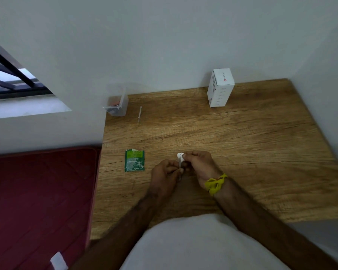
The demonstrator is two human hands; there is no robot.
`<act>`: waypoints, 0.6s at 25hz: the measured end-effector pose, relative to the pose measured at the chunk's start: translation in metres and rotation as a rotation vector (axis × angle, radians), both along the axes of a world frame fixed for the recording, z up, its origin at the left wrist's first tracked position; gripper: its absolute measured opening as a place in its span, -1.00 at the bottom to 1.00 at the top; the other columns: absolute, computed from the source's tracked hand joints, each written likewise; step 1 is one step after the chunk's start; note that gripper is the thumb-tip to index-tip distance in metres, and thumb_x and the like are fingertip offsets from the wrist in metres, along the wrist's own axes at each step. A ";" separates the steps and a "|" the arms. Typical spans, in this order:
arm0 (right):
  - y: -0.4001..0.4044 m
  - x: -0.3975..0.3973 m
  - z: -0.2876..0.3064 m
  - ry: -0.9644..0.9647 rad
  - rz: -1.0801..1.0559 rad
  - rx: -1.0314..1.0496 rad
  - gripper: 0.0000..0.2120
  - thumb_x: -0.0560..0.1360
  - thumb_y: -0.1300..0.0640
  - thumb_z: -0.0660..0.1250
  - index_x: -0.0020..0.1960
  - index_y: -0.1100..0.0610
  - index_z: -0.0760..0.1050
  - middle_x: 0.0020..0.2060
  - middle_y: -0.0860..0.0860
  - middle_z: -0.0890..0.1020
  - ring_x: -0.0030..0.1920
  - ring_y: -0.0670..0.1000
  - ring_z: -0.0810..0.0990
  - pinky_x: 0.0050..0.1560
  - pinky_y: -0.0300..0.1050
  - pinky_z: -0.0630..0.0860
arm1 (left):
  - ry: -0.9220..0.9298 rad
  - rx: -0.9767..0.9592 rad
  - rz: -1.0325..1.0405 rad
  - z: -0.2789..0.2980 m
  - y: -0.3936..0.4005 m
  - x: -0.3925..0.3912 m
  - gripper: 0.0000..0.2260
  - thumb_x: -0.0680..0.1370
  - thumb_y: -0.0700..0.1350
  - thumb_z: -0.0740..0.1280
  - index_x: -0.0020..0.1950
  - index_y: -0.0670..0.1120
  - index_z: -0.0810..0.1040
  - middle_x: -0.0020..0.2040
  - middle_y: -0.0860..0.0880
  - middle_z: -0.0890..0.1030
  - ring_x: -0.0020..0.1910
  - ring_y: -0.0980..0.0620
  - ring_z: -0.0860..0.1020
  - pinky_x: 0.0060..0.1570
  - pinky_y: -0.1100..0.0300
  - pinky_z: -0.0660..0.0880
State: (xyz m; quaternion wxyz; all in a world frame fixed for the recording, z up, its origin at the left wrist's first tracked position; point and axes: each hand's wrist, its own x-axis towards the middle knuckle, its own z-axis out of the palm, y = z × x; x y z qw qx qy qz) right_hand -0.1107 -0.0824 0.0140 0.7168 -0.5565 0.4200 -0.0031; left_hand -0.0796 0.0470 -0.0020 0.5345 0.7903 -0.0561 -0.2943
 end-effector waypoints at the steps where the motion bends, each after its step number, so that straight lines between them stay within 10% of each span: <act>1: 0.001 0.001 0.002 0.003 -0.008 0.024 -0.83 0.53 0.30 0.35 -0.21 0.20 0.65 -0.44 0.05 0.59 -0.46 -0.07 0.53 -0.49 -0.27 0.44 | -0.006 0.005 0.002 0.000 0.000 0.000 -0.87 0.52 -0.29 0.44 -0.08 -0.07 0.57 -0.22 -0.13 0.72 -0.30 0.05 0.64 -0.25 0.12 0.60; 15: 0.003 -0.009 0.000 0.025 0.118 -0.149 -0.88 0.54 0.30 0.36 -0.12 0.27 0.66 -0.45 -0.04 0.60 -0.46 -0.18 0.55 -0.45 -0.37 0.43 | -0.109 0.079 -0.078 0.001 0.002 0.000 -0.83 0.52 -0.22 0.43 -0.05 0.05 0.57 -0.16 0.01 0.72 -0.22 0.13 0.67 -0.25 0.17 0.60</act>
